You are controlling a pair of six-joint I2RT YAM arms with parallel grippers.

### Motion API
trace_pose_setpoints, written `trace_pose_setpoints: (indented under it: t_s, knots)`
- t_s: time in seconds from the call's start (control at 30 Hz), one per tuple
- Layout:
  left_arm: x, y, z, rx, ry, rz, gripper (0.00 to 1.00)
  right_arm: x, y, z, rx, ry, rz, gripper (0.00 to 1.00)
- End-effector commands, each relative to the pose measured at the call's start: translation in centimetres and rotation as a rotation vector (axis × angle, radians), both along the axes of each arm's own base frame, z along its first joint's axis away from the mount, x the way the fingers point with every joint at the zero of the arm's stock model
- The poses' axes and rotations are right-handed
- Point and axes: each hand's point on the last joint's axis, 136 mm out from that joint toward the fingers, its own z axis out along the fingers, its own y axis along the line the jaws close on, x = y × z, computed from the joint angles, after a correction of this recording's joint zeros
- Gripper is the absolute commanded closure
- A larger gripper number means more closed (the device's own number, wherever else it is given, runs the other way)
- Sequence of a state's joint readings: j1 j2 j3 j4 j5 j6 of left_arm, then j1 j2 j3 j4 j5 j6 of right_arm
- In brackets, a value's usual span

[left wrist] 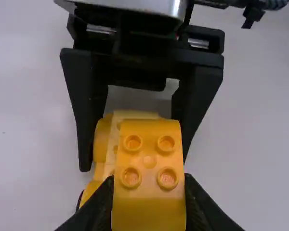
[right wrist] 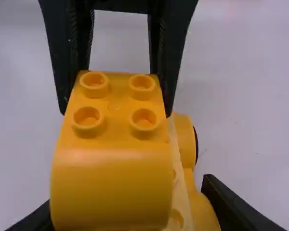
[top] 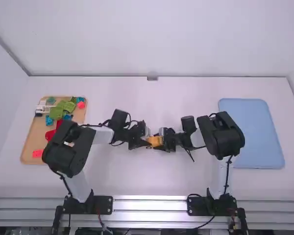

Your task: Assemble lego blocks to make yellow taxi

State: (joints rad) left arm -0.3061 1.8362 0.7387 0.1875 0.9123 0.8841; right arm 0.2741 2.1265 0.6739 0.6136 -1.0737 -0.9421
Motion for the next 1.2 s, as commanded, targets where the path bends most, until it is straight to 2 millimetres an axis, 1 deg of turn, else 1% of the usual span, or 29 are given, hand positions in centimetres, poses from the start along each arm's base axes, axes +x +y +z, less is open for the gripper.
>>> trace_pose_setpoints:
  t_s: [0.0, 0.1, 0.27, 0.4, 0.53, 0.63, 0.83, 0.9, 0.97, 1.03, 1.1, 1.13, 1.17]
  knots:
    - [-1.2, 0.5, -1.7, 0.042, 0.024, 0.017, 0.98, -0.1, -0.2, -0.4, -0.001, 0.015, -0.004, 0.68]
    - [-0.3, 0.3, -1.9, 0.007, 0.01, 0.058, 0.98, -0.1, -0.1, -0.4, -0.001, 0.015, -0.003, 0.68]
    - [-0.2, 0.3, -2.5, 0.007, 0.003, 0.067, 0.98, -0.1, -0.2, -0.4, -0.001, 0.016, -0.003, 0.68]
    - [0.1, 0.3, -3.1, 0.027, 0.033, 0.072, 0.98, -0.1, -0.2, -0.4, -0.001, 0.016, -0.004, 0.68]
    - [-0.4, 0.0, -3.3, 0.047, 0.062, 0.052, 0.98, -0.1, -0.2, -0.4, -0.001, 0.016, -0.004, 0.68]
    - [-1.3, -0.3, -3.9, 0.093, 0.067, 0.012, 0.98, -0.1, -0.2, -0.4, -0.001, 0.015, -0.004, 0.68]
    - [-2.1, 0.3, -5.8, 0.218, 0.122, 0.065, 0.98, 0.0, -0.2, -0.4, -0.002, 0.015, -0.006, 0.69]
    - [-2.1, 0.6, -6.0, 0.225, 0.141, 0.085, 0.98, 0.0, -0.2, -0.4, -0.001, 0.015, -0.005, 0.69]
    - [-1.8, 0.8, -5.9, 0.214, 0.139, 0.094, 0.98, -0.1, -0.2, -0.4, -0.003, 0.016, -0.006, 0.69]
    - [-1.3, 0.7, -5.2, 0.187, 0.12, 0.101, 0.98, -0.1, -0.2, -0.4, -0.004, 0.015, -0.006, 0.69]
    - [-0.6, 0.6, -4.0, 0.167, 0.084, 0.11, 0.98, 0.0, -0.3, -0.4, -0.003, 0.016, -0.008, 0.69]
    - [-0.2, 0.5, -3.0, 0.156, 0.056, 0.113, 0.98, 0.0, -0.3, -0.4, -0.004, 0.015, -0.008, 0.69]
    - [0.0, 0.4, -2.6, 0.152, 0.043, 0.113, 0.98, 0.0, -0.2, -0.4, -0.004, 0.016, -0.007, 0.69]
